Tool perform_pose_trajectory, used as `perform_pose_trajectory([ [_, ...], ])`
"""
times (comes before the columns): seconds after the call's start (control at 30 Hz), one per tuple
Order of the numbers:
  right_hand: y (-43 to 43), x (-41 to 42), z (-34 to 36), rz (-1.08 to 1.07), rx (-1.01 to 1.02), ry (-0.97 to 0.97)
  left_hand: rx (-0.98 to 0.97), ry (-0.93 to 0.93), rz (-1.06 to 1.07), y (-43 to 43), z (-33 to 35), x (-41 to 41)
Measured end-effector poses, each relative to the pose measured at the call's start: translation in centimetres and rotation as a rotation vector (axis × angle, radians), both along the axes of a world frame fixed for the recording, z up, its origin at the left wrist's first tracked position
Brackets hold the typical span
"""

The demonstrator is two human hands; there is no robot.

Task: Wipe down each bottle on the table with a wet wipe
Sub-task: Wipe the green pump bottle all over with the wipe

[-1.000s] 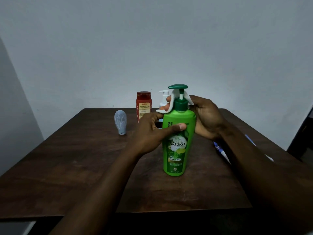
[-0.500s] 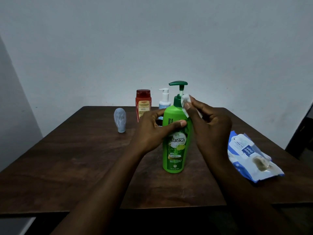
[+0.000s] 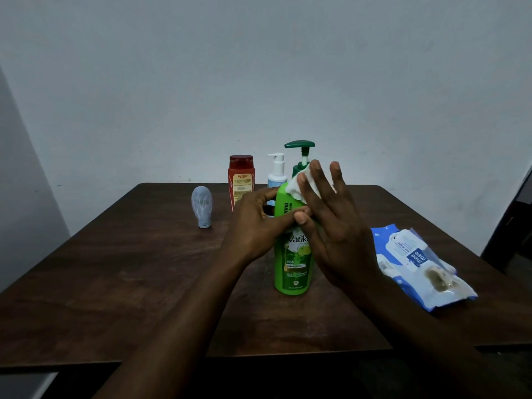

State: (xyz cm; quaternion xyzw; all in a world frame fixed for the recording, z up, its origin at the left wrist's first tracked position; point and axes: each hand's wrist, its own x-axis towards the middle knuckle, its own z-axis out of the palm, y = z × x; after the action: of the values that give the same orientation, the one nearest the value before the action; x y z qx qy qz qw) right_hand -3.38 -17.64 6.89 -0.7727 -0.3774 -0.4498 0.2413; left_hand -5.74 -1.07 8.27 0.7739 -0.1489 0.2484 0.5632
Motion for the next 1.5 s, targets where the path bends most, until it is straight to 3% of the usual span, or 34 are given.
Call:
perform_pose_trajectory([
  [0.13, 0.5, -0.7, 1.3, -0.057, -0.044, 0.049, 0.018, -0.008, 0.007, 0.1, 0.0, 0.3],
  [0.5, 3.8, -2.5, 1.4, -0.159, 0.120, 0.209, 0.138, -0.121, 0.075, 0.3, 0.0, 0.7],
  [0.77, 2.9, -3.3, -0.2, -0.124, 0.107, 0.237, 0.066, -0.101, 0.020, 0.1, -0.2, 0.8],
  [1.0, 3.5, -3.7, -0.1, -0.077, 0.234, 0.358, 0.034, -0.080, 0.013, 0.0, -0.2, 0.7],
  [1.17, 3.1, -3.2, 2.6, 0.035, 0.375, 0.556, 0.043, -0.034, 0.040, 0.2, 0.0, 0.6],
  [1.33, 1.1, 0.1, 6.1, 0.303, 0.638, 1.025, 0.000, 0.016, -0.027, -0.1, 0.3, -0.1],
  [1.4, 0.7, 1.6, 6.7, 0.515, 0.622, 1.180, -0.006, 0.024, -0.034, -0.1, 0.4, -0.1],
  [1.5, 0.6, 2.1, 7.7, 0.777, 0.444, 1.334, -0.019, 0.043, -0.042, -0.1, 0.5, -0.3],
])
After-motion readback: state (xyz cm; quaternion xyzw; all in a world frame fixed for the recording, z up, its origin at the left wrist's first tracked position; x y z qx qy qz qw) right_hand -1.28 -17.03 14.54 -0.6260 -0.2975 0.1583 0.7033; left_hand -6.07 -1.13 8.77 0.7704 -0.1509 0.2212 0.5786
